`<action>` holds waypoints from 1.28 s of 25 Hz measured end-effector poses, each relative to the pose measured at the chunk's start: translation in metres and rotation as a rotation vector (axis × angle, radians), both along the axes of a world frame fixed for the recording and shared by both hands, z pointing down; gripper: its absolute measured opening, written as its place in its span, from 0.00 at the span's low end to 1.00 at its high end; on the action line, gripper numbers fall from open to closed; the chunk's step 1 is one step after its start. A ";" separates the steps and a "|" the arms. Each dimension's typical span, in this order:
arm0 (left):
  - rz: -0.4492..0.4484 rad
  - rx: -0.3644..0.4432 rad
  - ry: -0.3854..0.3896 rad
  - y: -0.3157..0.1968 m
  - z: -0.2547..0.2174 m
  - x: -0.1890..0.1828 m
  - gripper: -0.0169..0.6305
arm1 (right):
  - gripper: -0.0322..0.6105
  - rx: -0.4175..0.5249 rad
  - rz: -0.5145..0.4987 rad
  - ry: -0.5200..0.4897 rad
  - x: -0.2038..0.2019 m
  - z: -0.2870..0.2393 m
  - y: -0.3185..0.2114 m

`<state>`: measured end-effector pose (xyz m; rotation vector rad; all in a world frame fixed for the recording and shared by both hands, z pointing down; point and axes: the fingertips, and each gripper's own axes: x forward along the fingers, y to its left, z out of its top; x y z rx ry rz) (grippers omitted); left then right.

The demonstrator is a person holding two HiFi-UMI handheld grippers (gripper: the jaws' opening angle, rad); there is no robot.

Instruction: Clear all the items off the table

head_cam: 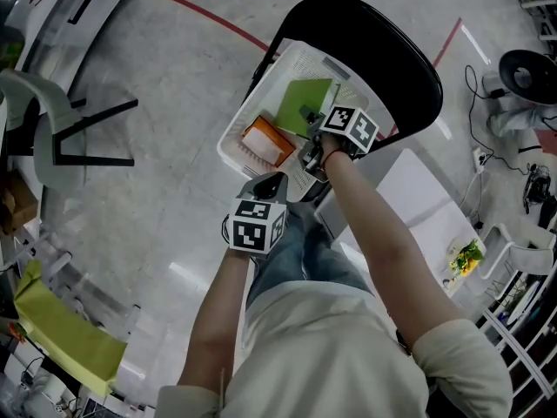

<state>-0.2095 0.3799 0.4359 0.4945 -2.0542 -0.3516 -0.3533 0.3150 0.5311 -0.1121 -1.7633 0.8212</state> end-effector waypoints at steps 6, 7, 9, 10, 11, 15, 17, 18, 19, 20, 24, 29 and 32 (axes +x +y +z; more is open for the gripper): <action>0.024 0.001 -0.018 -0.010 -0.010 0.004 0.04 | 0.42 0.018 0.013 -0.023 0.005 -0.015 -0.018; 0.027 0.001 -0.021 -0.012 -0.011 0.005 0.04 | 0.42 0.019 0.017 -0.026 0.006 -0.018 -0.022; 0.034 0.000 -0.028 -0.015 -0.014 0.007 0.04 | 0.42 0.022 0.024 -0.034 0.009 -0.022 -0.028; 0.038 0.000 -0.032 -0.016 -0.015 0.008 0.04 | 0.42 0.024 0.027 -0.038 0.011 -0.025 -0.032; 0.042 -0.001 -0.035 -0.017 -0.017 0.009 0.04 | 0.42 0.026 0.031 -0.043 0.013 -0.027 -0.035; 0.055 -0.004 -0.046 -0.021 -0.022 0.012 0.04 | 0.42 0.037 0.056 -0.048 0.021 -0.034 -0.049; 0.059 -0.003 -0.047 -0.022 -0.025 0.013 0.04 | 0.42 0.042 0.070 -0.049 0.025 -0.037 -0.056; 0.062 -0.003 -0.049 -0.022 -0.026 0.013 0.04 | 0.42 0.042 0.074 -0.052 0.027 -0.038 -0.059; 0.065 -0.004 -0.051 -0.023 -0.027 0.014 0.04 | 0.42 0.041 0.077 -0.054 0.029 -0.040 -0.061; 0.068 -0.005 -0.054 -0.024 -0.028 0.014 0.04 | 0.42 0.038 0.079 -0.057 0.031 -0.041 -0.062; 0.082 -0.008 -0.066 -0.027 -0.033 0.017 0.04 | 0.42 0.030 0.084 -0.067 0.040 -0.049 -0.067; 0.097 -0.013 -0.077 -0.028 -0.039 0.020 0.04 | 0.41 0.018 0.085 -0.080 0.052 -0.058 -0.068; 0.103 -0.014 -0.082 -0.029 -0.042 0.022 0.04 | 0.40 0.012 0.084 -0.085 0.060 -0.063 -0.067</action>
